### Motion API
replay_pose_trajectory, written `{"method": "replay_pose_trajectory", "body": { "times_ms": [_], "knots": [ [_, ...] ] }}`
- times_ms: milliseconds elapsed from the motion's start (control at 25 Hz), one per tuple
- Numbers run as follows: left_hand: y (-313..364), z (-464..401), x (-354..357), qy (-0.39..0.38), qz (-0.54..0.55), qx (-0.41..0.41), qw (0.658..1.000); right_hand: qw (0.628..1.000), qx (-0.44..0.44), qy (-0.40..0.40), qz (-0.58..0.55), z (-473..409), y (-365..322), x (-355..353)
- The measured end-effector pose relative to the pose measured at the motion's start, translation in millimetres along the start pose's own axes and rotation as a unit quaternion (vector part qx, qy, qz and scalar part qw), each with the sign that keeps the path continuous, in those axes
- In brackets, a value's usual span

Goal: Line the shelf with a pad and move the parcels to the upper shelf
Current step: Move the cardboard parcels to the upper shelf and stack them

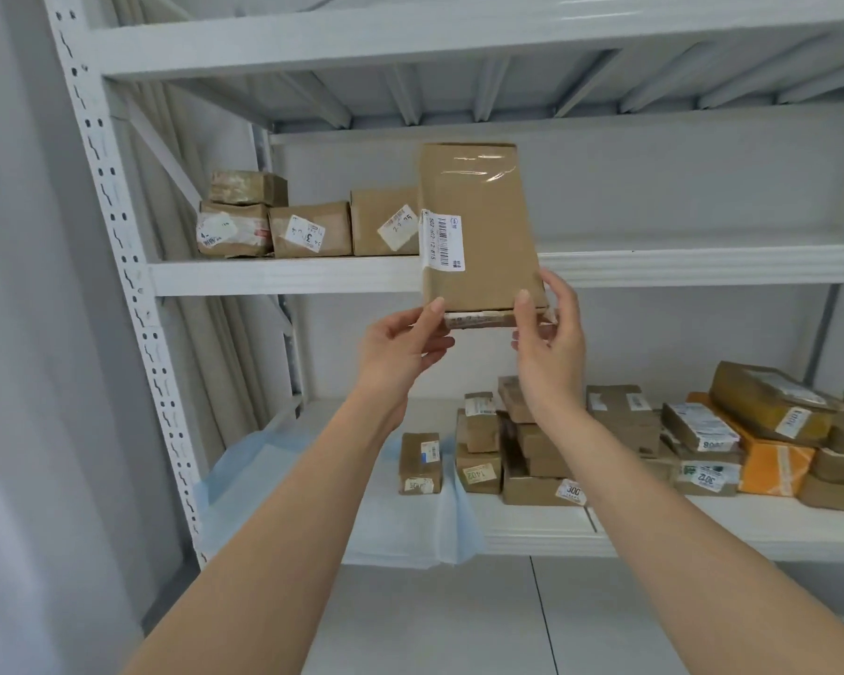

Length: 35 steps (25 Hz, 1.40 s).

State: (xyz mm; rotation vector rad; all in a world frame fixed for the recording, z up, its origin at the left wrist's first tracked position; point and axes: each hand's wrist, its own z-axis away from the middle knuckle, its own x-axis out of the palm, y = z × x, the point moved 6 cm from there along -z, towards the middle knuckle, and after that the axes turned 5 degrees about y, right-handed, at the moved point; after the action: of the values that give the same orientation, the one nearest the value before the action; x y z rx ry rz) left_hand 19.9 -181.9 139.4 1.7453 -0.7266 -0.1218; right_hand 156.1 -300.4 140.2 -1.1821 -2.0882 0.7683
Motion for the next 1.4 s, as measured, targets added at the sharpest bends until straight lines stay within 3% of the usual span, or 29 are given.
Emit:
{"method": "replay_pose_trajectory", "body": {
  "times_ms": [200,480,600,640,720,800,840,1040,1240,1400],
  "knots": [
    [8,-28,56,0.022,-0.03,0.062,0.997,0.998,-0.031,0.044,0.045,-59,7,-21],
    [5,-76,78,0.051,-0.049,0.088,0.994,0.977,-0.114,-0.022,0.177,-126,25,-3],
    [6,-91,72,0.084,-0.108,0.122,0.983,0.956,-0.127,-0.033,0.262,-140,34,8],
    [7,-94,68,0.11,-0.158,0.154,0.969,0.952,-0.12,-0.034,0.28,-143,38,10],
    [11,-93,62,0.141,-0.312,0.258,0.903,0.944,-0.126,-0.033,0.304,-146,41,16],
    [3,-93,64,0.106,-0.441,0.33,0.828,0.933,-0.156,-0.015,0.323,-144,42,21],
    [-3,-95,64,0.084,-0.476,0.338,0.807,0.926,-0.178,0.002,0.332,-141,43,22],
    [-23,-106,64,0.033,-0.53,0.313,0.788,0.88,-0.239,0.019,0.411,-134,54,31],
    [-19,-113,71,0.073,-0.566,0.251,0.781,0.856,-0.232,0.004,0.461,-141,54,42],
    [-15,-118,77,0.094,-0.564,0.249,0.782,0.845,-0.229,-0.033,0.482,-148,57,52]
  ]
}}
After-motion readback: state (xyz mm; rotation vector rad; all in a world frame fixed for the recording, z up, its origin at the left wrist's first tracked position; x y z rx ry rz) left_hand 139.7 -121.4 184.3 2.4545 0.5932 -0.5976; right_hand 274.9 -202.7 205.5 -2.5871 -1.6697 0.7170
